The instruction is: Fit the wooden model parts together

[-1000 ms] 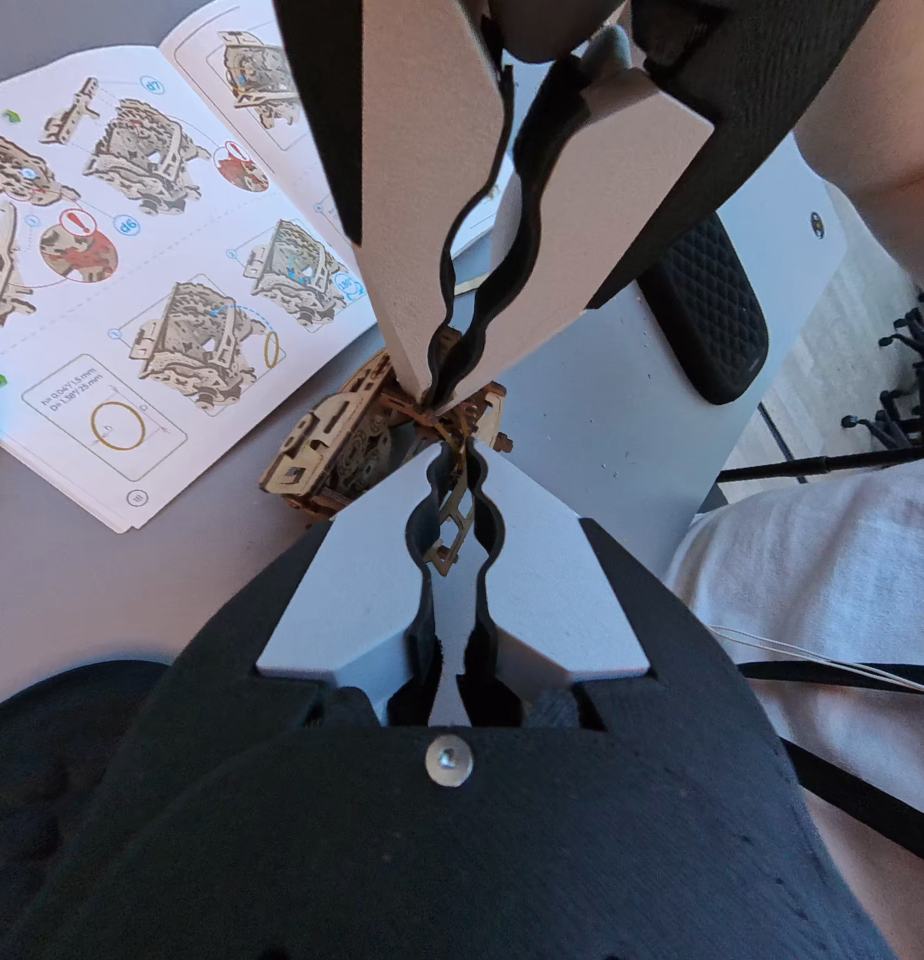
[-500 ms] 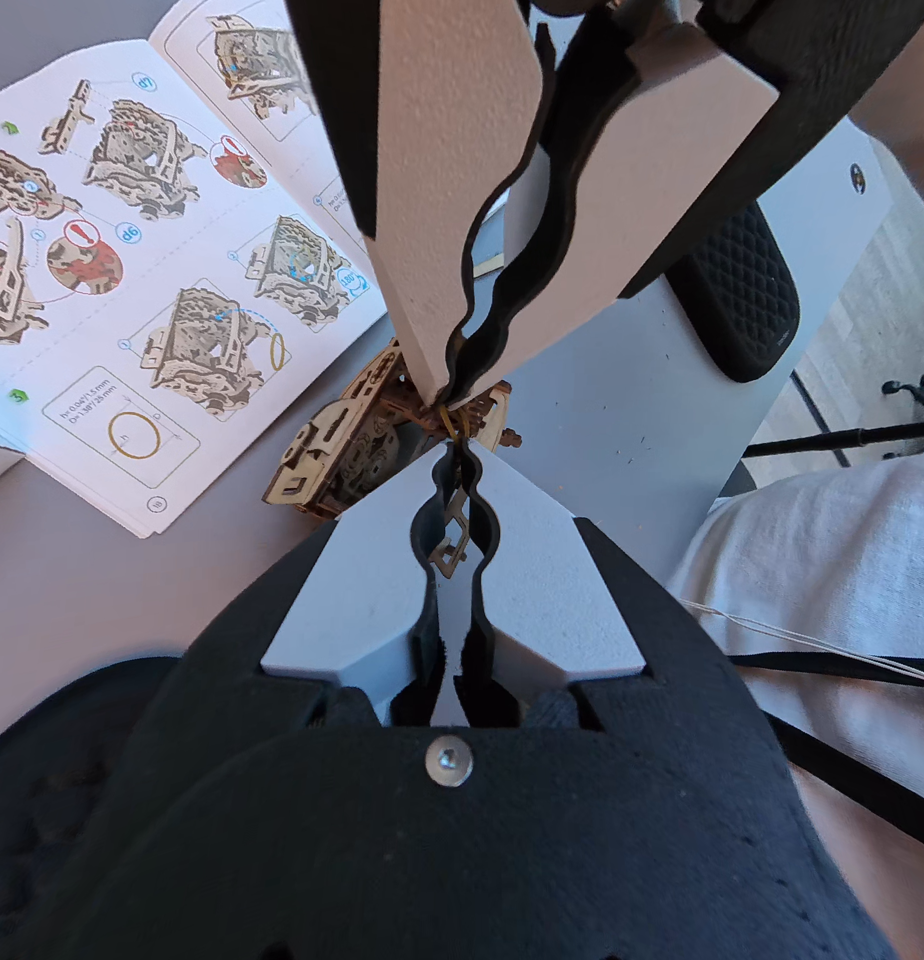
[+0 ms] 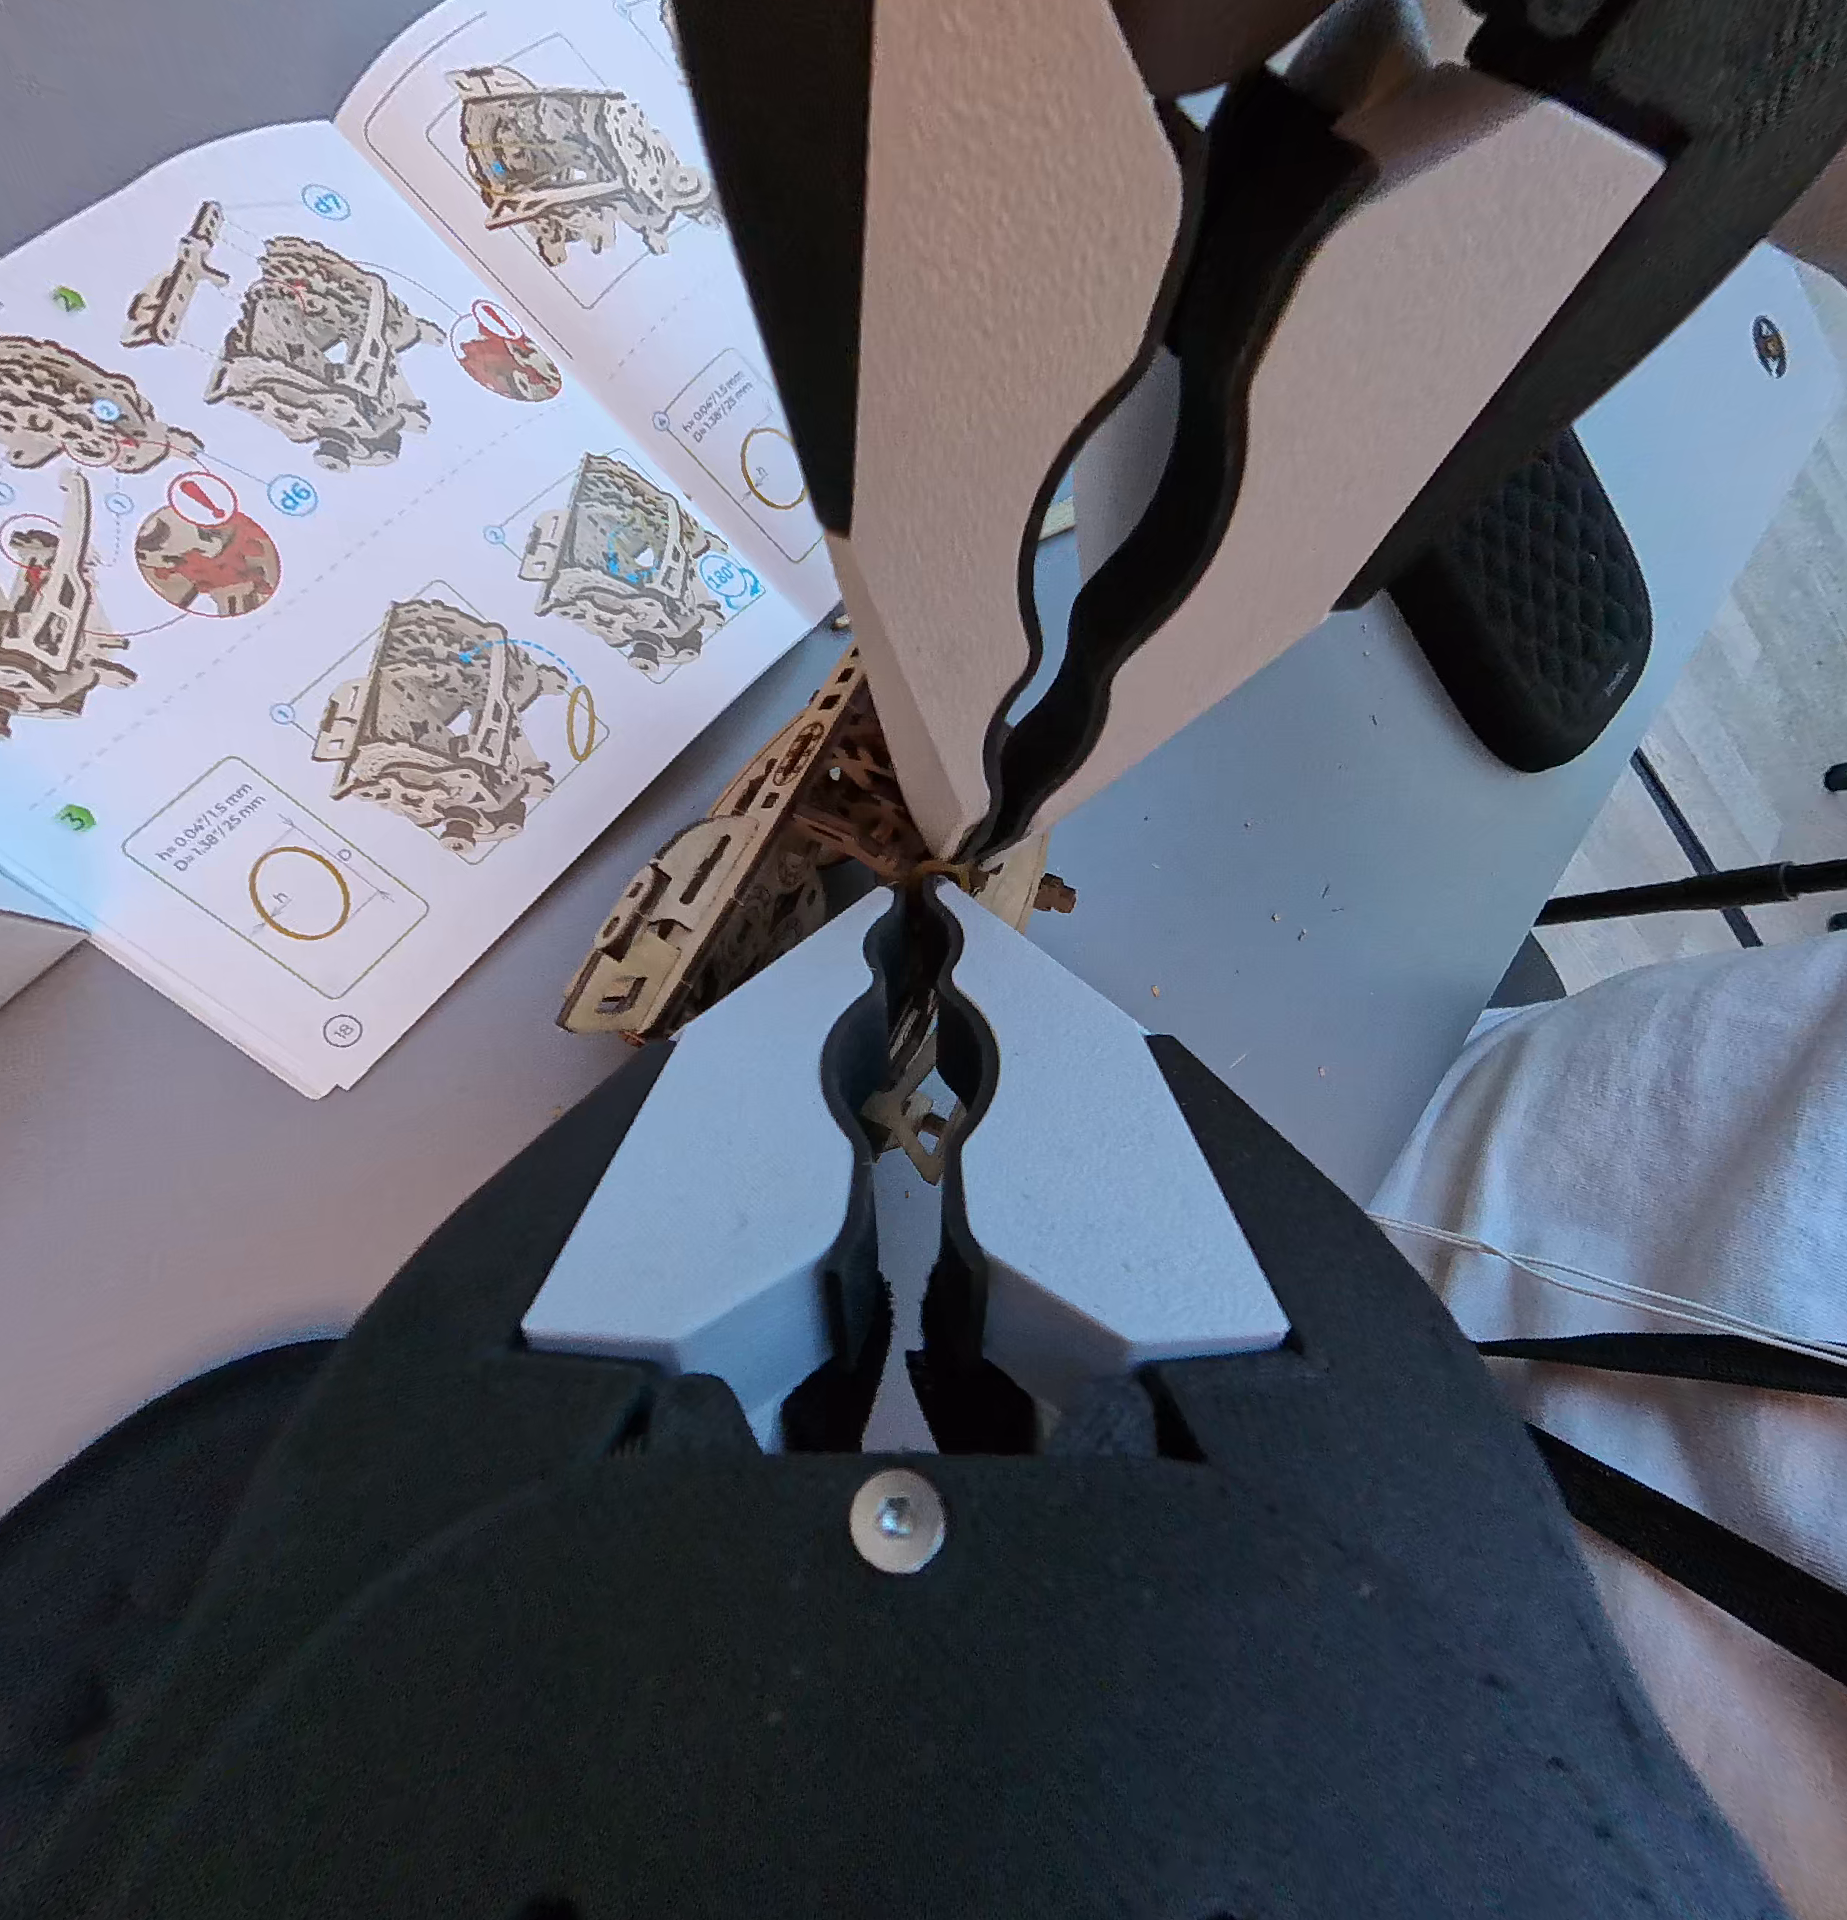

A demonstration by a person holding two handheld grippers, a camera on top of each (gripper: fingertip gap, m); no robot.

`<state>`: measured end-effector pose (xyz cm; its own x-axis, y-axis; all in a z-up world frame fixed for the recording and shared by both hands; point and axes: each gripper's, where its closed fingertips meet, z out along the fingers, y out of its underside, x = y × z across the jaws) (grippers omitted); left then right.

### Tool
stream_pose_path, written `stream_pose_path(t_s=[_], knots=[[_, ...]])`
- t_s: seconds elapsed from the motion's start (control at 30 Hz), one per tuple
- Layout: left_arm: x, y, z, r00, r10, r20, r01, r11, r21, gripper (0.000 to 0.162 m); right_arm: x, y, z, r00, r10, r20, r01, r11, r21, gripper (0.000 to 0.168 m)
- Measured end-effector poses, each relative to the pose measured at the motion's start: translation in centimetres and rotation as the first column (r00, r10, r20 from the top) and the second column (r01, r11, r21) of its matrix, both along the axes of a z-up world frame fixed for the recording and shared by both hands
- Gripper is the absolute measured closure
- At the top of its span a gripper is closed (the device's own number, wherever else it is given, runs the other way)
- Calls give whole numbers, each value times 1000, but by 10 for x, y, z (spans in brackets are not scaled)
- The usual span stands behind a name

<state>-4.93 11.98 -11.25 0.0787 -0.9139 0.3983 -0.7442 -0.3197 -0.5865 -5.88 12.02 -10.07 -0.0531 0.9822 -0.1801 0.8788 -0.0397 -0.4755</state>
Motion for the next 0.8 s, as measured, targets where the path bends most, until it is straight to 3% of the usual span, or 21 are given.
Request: stream_pose_path(t_s=[0.37, 0.8], knots=[[4, -6, 1, 999, 27, 32, -24, 997, -73, 162, 5, 5, -8, 995, 67, 71, -72, 995, 71, 168], [2, -6, 1, 999, 32, 29, -32, 999, -9, 162, 6, 10, -8, 990, 105, 92, -117, 983, 139, 168]])
